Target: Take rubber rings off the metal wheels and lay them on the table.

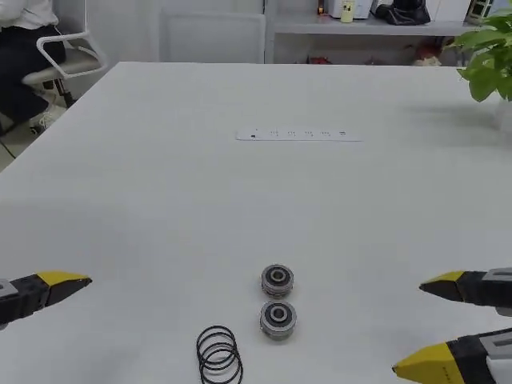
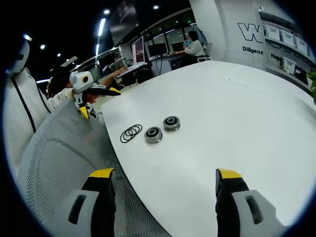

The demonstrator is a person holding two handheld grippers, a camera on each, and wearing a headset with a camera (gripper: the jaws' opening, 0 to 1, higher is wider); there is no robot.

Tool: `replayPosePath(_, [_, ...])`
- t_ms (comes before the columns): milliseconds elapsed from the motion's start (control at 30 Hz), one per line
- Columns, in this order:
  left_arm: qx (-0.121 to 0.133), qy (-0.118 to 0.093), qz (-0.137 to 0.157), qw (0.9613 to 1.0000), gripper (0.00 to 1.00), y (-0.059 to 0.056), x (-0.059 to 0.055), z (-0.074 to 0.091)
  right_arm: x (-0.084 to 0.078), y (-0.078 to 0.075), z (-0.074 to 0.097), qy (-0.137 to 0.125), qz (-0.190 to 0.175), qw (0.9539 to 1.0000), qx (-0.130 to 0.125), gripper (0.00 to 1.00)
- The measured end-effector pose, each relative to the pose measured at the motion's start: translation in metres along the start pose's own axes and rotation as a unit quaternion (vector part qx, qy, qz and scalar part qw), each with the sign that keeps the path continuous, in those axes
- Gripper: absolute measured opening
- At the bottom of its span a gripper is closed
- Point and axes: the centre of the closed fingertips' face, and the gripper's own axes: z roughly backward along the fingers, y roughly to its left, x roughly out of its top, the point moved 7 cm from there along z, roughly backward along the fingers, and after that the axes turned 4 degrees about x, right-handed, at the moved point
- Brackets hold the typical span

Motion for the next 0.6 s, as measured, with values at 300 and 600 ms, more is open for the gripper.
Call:
replayPosePath(300, [-0.004, 0.015, 0.006, 0.9999, 0.95, 0.002, -0.012, -0.010, -0.019, 0.008, -0.010, 0.017, -0.012, 0.9998, 0.003, 0.79])
replayPosePath(600, [-0.007, 0.037, 0.016, 0.9992, 0.94, 0.003, -0.024, -0.021, -0.028, 0.011, -0.015, 0.032, -0.010, 0.9994, 0.009, 0.78])
